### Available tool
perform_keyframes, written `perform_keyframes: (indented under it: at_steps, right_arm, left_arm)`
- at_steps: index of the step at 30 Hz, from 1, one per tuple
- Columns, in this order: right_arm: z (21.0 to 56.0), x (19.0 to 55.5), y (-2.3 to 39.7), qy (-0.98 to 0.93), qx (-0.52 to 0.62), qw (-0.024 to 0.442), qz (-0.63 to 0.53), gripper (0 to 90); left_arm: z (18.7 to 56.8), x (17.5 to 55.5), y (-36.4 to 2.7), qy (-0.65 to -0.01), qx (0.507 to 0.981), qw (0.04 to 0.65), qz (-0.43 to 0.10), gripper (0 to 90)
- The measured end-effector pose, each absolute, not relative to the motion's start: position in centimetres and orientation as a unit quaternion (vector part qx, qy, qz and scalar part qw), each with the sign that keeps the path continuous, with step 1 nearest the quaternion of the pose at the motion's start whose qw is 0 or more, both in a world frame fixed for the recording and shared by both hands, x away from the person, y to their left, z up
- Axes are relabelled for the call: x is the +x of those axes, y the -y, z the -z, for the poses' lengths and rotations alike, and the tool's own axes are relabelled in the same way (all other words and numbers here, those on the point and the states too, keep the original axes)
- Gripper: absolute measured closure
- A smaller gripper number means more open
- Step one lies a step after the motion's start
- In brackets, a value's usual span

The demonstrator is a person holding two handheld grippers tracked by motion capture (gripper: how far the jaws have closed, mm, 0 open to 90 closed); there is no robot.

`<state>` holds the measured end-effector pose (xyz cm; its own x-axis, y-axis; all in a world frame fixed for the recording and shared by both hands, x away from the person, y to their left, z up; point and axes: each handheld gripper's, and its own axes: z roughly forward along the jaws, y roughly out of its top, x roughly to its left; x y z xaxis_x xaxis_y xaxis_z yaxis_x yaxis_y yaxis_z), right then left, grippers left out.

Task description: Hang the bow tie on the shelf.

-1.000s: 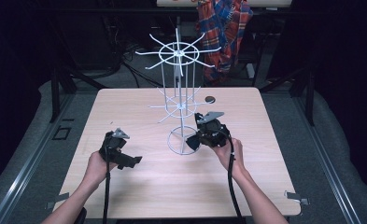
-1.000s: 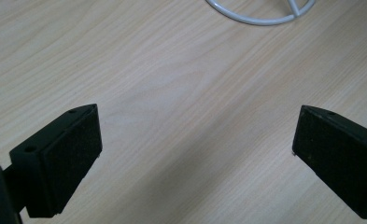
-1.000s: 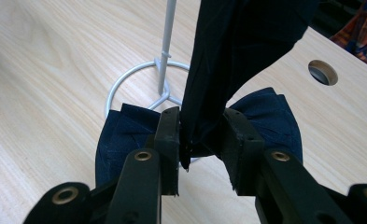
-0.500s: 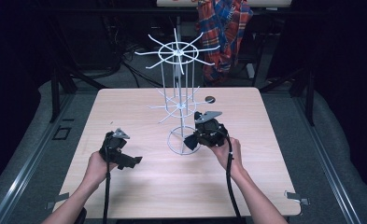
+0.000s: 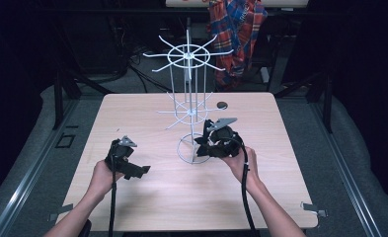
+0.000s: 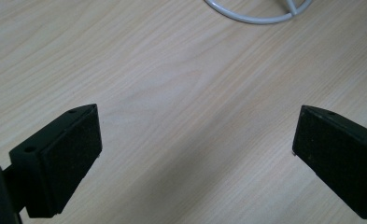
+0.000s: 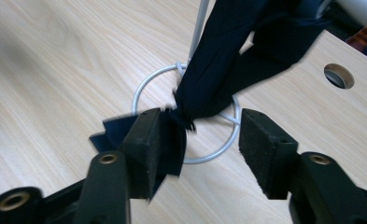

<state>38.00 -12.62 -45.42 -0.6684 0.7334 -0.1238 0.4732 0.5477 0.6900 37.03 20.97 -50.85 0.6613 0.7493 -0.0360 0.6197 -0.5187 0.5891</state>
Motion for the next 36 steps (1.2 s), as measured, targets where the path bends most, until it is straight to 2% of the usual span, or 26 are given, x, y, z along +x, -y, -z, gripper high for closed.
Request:
perform_keyframes:
  at_steps: [20, 36]
  right_arm:
    - [43.1, 36.5, 15.8, -0.848, 0.378, 0.179, -0.326, 17.2]
    - [43.3, 35.3, 19.1, -0.847, 0.398, 0.171, -0.308, 6.5]
  left_arm:
    - [50.8, 37.0, -21.0, -0.398, 0.863, 0.289, -0.113, 1.4]
    - [50.9, 37.0, -21.1, -0.4, 0.863, 0.289, -0.112, 1.3]
